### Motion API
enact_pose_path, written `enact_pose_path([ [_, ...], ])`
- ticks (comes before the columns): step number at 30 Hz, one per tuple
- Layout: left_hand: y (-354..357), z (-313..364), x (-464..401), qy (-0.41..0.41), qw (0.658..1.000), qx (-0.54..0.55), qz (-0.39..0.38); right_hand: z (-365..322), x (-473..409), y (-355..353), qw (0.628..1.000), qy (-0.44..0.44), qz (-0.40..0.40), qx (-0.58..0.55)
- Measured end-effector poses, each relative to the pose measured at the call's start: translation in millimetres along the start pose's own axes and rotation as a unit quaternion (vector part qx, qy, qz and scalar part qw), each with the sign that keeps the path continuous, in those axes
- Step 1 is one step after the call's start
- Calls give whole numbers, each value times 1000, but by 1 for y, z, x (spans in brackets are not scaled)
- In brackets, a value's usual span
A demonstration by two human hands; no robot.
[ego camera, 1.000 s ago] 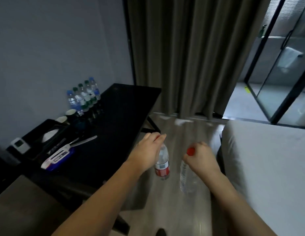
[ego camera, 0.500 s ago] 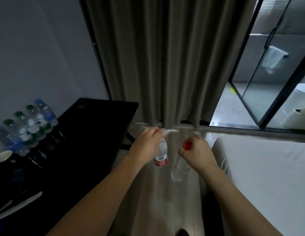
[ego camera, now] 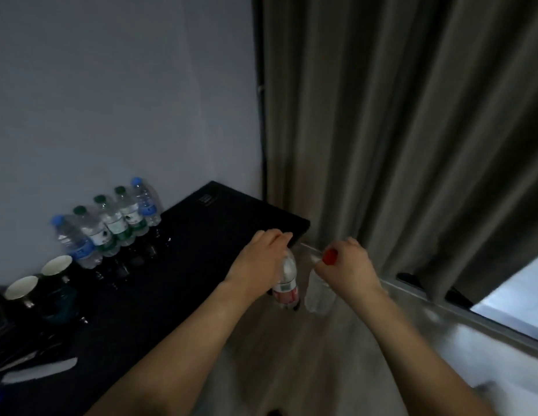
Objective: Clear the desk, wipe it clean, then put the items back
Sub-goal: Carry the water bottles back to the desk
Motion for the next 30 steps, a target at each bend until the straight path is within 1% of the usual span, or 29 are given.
enact_pose_path([
  [2, 9, -32, -21, -16, 1000, -15, -2, -16, -39, 26, 999, -26, -19, -7],
  [5, 1, -86, -50, -67, 997, -4, 37, -51, -94, 67, 994, -77, -76, -18],
  [7, -4, -120, -66, -96, 994, 3, 57, -74, -127, 88, 989, -111, -97, -19],
  [13, -2, -208, -91, -175, 982, -2, 63, -132, -205, 164, 971, -174, -159, -38],
  [17, -4, -270, -97, -245, 964, -58, 88, -173, -246, 218, 951, -234, -196, -41],
  [20, -13, -306, -111, -275, 953, -96, 84, -207, -279, 251, 935, -280, -212, -55],
  [23, -23, -344, -123, -302, 941, -118, 97, -238, -313, 281, 926, -293, -222, -81],
  [27, -23, -404, -133, -340, 925, -126, 110, -277, -342, 330, 913, -322, -237, -79],
  [30, -14, -455, -143, -354, 918, -134, 117, -302, -364, 375, 904, -331, -260, -72],
])
Point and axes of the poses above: each hand's wrist, its own x-axis away from the middle knuckle, its own y-axis out of the palm, z = x × y, the point moved 9 cm from there along -x, towards the middle knuckle, and after that the axes turned 8 degrees about z, right-handed, at the moved point
